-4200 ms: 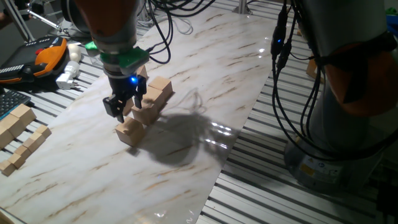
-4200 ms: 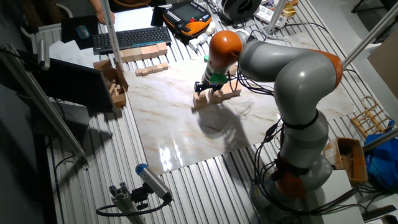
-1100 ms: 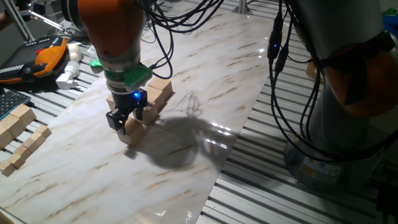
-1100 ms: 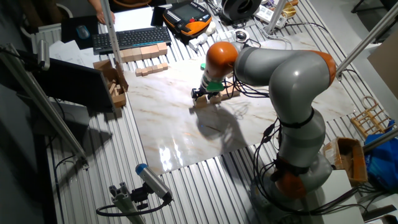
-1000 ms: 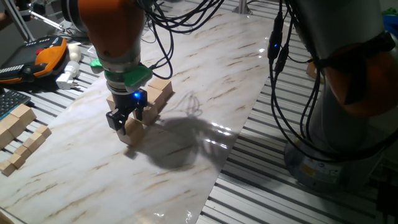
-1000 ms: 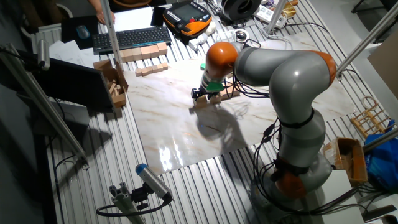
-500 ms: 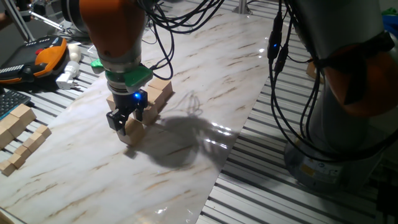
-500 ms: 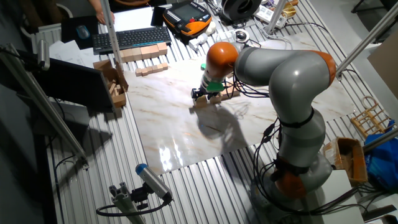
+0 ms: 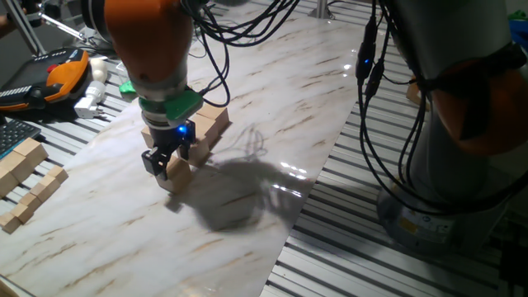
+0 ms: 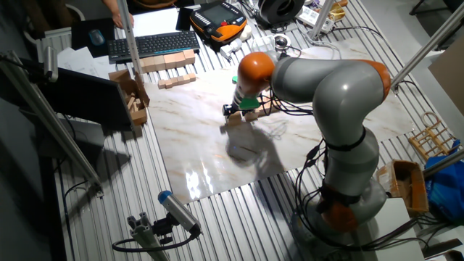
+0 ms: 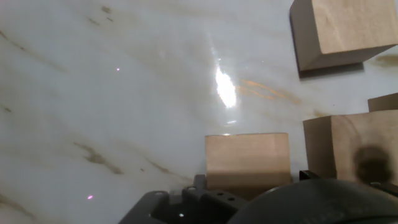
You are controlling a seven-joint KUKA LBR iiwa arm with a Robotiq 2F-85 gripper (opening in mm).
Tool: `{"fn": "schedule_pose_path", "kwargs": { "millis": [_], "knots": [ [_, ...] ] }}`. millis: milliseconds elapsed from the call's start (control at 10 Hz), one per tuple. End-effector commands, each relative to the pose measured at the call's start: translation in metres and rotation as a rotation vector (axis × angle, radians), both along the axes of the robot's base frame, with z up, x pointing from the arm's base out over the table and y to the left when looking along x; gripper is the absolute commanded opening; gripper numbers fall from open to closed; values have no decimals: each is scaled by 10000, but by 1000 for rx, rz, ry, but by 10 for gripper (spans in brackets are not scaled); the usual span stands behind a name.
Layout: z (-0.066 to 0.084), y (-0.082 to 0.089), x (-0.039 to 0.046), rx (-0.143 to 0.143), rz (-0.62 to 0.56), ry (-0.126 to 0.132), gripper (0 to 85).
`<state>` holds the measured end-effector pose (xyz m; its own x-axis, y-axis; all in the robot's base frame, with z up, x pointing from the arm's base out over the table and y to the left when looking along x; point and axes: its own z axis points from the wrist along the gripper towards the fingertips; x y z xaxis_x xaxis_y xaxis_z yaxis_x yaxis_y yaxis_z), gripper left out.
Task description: Stack the blocks into a pyramid shape
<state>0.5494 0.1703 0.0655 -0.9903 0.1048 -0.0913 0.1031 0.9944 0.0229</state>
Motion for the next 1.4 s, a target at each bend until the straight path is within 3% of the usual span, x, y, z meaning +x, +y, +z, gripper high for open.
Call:
{"fn": "schedule_pose_path", "kwargs": {
  "millis": [0,200,400,700,1200,1300],
  "knots": [
    [0,-2,2,-16,-3,18,850],
    [0,-2,2,-39,12,33,850],
    [0,-2,2,-25,15,50,850],
    [-12,16,10,-27,-2,38,850],
    [-167,115,73,-28,-9,25,850],
    [-173,111,70,-36,-2,27,680]
  ]
}}
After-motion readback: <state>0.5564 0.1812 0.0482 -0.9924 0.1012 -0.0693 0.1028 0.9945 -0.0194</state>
